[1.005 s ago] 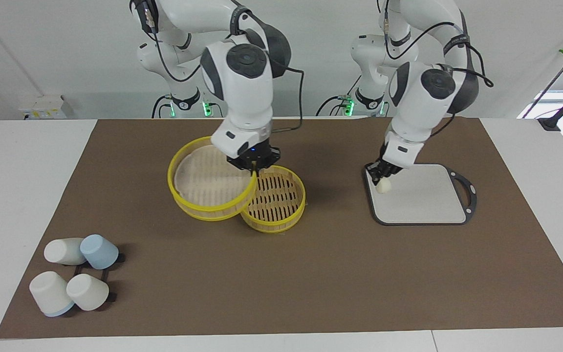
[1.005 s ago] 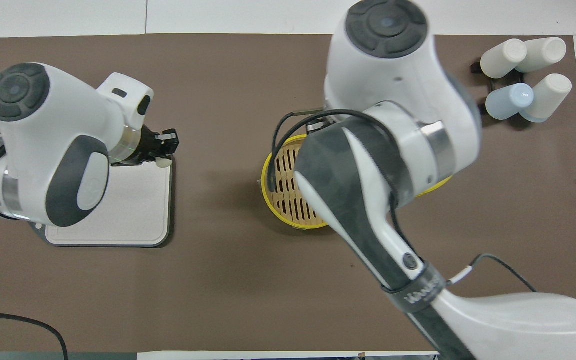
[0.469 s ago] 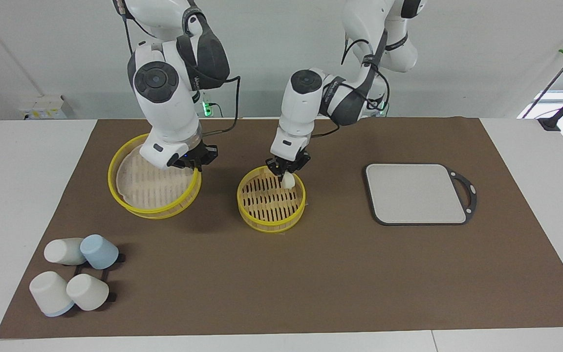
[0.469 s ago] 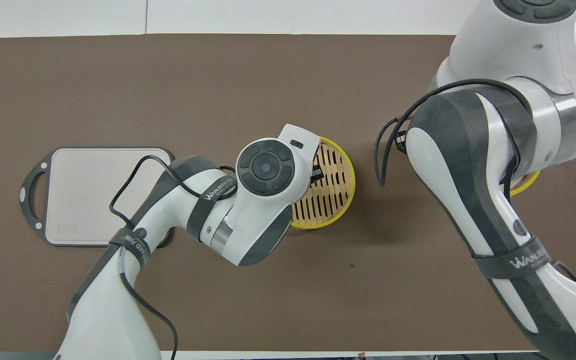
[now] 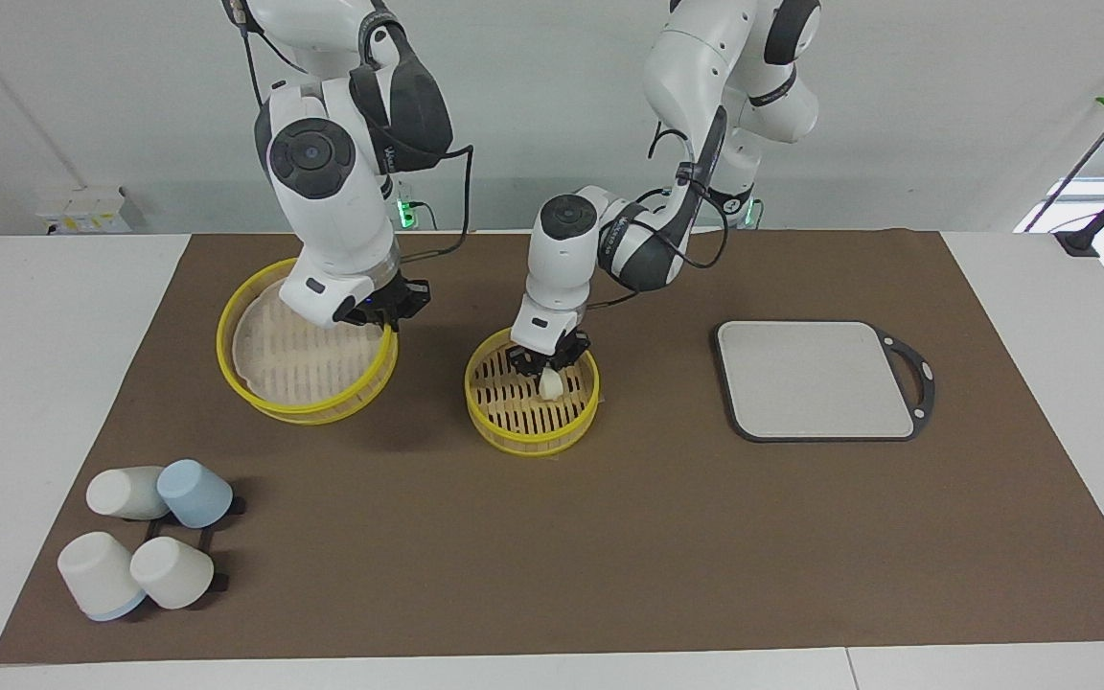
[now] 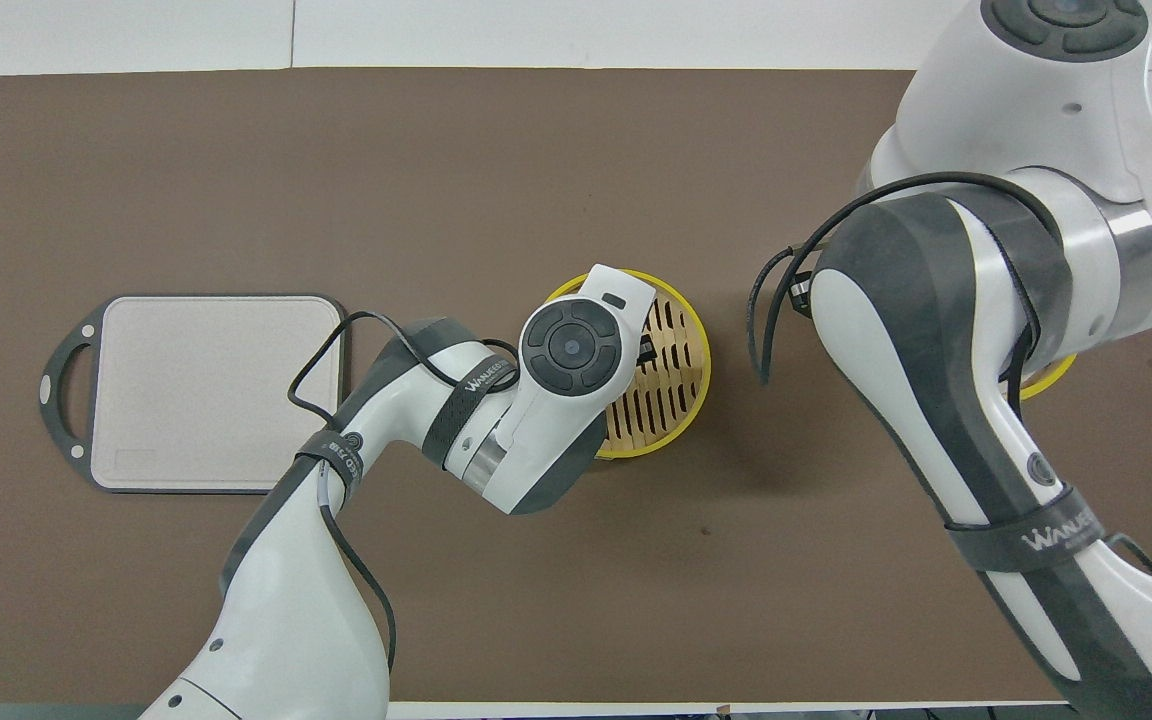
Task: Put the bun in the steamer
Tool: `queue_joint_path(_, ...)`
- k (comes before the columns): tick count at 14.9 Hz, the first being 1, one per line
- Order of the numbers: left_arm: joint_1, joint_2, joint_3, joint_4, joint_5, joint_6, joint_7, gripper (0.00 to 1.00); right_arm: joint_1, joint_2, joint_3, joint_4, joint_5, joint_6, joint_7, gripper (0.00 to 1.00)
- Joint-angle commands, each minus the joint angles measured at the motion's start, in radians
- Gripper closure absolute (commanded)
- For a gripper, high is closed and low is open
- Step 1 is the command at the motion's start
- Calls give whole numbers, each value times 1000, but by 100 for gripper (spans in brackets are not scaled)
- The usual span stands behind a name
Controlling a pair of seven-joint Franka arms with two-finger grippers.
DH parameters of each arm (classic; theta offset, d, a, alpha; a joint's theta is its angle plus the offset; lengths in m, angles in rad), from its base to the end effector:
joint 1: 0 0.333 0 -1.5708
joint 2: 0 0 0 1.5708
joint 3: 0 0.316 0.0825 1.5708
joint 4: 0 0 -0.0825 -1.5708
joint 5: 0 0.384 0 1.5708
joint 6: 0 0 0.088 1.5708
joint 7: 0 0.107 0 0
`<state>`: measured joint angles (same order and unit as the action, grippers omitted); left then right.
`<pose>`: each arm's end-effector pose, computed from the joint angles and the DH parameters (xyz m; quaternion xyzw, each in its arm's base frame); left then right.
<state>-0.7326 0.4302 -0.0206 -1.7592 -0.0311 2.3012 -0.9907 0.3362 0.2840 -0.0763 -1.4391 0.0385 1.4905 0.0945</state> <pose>0.4869 -0.4557 0.3339 0.9899 0.1291 0.0234 0.0533 0.5972 0.1693 0.5125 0.9899 0.0816 -0.1153 0.0121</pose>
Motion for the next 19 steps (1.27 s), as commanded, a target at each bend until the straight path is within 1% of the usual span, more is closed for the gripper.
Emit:
queue_joint_path(1, -24, -2, 19, -9, 22, 21, -23, 2, -8, -39, 3, -44, 1, 22, -25, 100)
queue_joint_path(2, -22, -2, 19, -9, 22, 21, -23, 0, -8, -39, 4, -44, 1, 22, -25, 100)
queue_joint_path(4, -22, -7, 19, -6, 22, 6, -22, 0, -6, -39, 4, -44, 1, 24, -24, 100)
queue_joint_path(5, -12, -27, 19, -9, 22, -15, -14, 0, -8, -39, 4, -46, 3, 27, -22, 100)
queue_joint_path(7, 31, -111, 25, -6, 22, -109, 1, 0, -3, -40, 4, -49, 3, 43, -18, 100)
queue_joint_path(10, 180, -252, 25, 6, 19, -314, 151, 0, 3, -46, 4, -67, 7, 71, -15, 100)
queue_joint_path(11, 235, -295, 25, 7, 17, -362, 208, 0, 9, -46, 6, -70, 18, 100, -3, 100)
queue_joint_path(12, 292, -333, 25, 6, 16, -402, 266, 0, 32, -46, 9, -81, 27, 155, 43, 100)
queue_joint_path(14, 382, -393, 28, 10, 14, -488, 415, 0, 119, -31, 9, -87, 37, 246, 158, 100)
queue_joint_path(16, 459, -442, 28, 14, 14, -558, 548, 0, 196, 15, 9, -70, 70, 347, 250, 100)
queue_joint_path(18, 524, -476, 30, 14, 14, -610, 671, 0, 282, 81, 7, -29, 74, 370, 341, 100)
queue_joint_path(19, 548, -493, 30, 14, 14, -637, 735, 0, 331, 134, 3, 17, 58, 372, 402, 100)
